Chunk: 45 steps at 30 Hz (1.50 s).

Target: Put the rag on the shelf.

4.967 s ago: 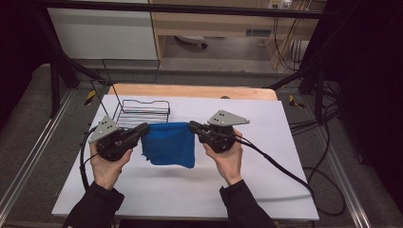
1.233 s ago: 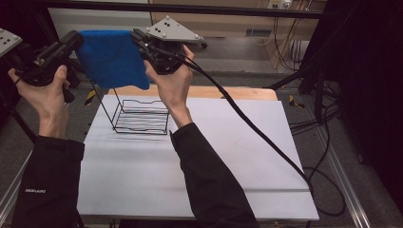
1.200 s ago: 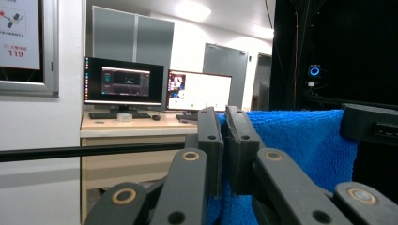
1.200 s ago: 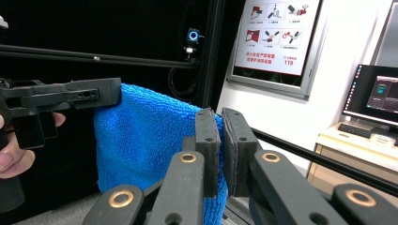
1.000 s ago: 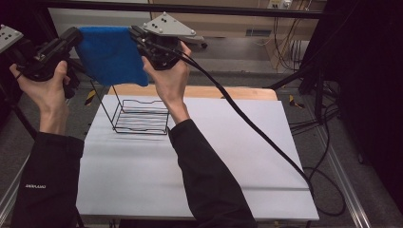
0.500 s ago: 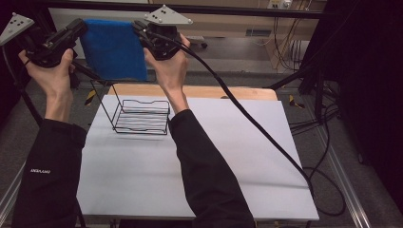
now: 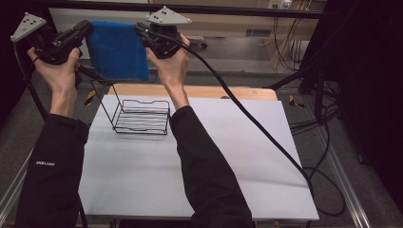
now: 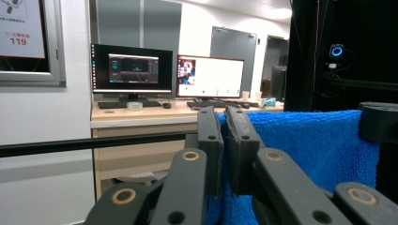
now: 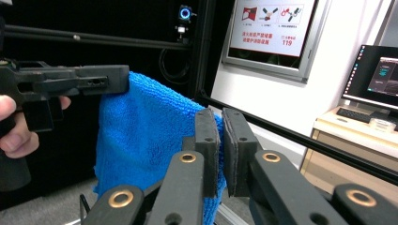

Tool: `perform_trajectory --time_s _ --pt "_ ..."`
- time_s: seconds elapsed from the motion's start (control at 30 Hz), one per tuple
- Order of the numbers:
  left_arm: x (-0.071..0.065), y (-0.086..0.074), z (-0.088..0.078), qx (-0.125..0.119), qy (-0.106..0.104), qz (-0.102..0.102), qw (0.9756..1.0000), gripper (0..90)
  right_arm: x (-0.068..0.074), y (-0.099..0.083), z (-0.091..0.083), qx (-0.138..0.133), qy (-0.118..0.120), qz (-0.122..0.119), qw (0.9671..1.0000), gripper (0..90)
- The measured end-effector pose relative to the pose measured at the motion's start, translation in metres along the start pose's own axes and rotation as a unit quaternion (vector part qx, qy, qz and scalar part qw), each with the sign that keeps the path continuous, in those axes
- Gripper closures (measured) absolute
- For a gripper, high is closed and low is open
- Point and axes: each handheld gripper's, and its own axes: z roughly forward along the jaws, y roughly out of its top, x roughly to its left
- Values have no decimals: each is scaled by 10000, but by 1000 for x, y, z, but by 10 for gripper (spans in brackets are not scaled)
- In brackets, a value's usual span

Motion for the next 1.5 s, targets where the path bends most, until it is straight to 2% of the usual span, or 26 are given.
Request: perform_trajectory --time_s 0.27,0.67,0.97,1.13,1.23,1.4,1.5 --pt "3 -20 -6 40 -76 -102 9999 853 6 -14 0 218 -3 -58 9997 857" --pt "3 -47 -16 258 -222 -39 9994 853 12 -39 -5 418 89 23 9991 857" --pt "1 -53 -27 345 -378 111 9986 853 18 -48 -15 476 263 80 9985 854" --pt "0 -56 -37 295 -488 104 9983 852 24 -49 -22 485 374 31 9981 853" --pt "-2 -57 -43 353 -524 183 9978 851 25 -52 -24 513 410 33 9978 852" --pt "-5 -61 -53 399 -585 202 9973 849 28 -57 -28 651 512 25 9966 851" --pt "-5 -65 -57 530 -591 166 9967 845 31 -58 -31 720 595 0 9956 850"
